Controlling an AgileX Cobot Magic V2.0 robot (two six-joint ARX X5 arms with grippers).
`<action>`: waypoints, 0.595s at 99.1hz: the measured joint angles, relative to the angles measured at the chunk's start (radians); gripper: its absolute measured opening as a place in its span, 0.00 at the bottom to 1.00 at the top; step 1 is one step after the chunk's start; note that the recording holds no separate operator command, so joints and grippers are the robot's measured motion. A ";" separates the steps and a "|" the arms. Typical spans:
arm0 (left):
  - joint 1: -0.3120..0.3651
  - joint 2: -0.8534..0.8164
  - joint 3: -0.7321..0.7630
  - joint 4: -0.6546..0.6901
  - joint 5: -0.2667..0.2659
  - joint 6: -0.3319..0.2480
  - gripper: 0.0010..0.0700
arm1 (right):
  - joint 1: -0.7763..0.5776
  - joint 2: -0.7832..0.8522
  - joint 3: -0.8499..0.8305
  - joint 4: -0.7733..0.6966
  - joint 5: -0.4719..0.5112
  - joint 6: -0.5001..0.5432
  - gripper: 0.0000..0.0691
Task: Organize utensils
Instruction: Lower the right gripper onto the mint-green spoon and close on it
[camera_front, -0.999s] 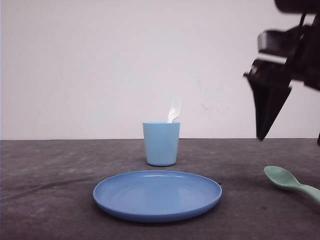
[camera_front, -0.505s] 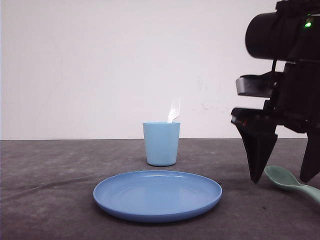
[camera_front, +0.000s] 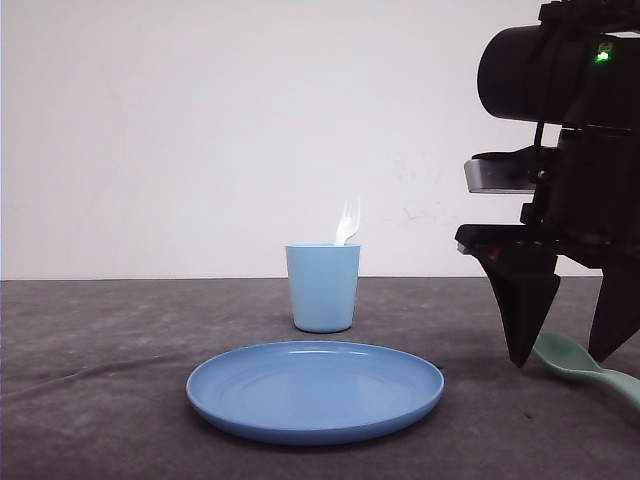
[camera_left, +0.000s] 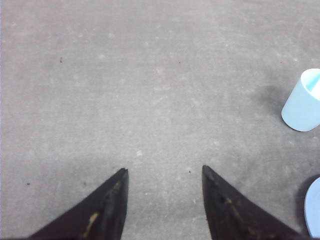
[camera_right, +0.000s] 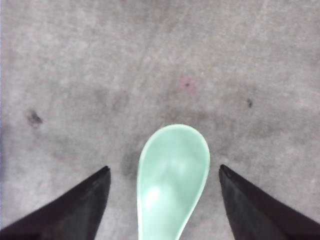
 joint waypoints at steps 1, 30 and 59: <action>0.000 0.000 0.000 0.000 0.000 0.000 0.39 | 0.000 0.000 0.000 0.000 0.000 0.000 0.61; 0.000 0.000 0.000 0.000 0.000 0.000 0.39 | 0.000 0.000 0.000 0.005 0.000 0.000 0.60; 0.000 0.000 0.000 0.000 0.000 0.000 0.39 | 0.000 0.032 0.000 0.020 0.002 0.000 0.56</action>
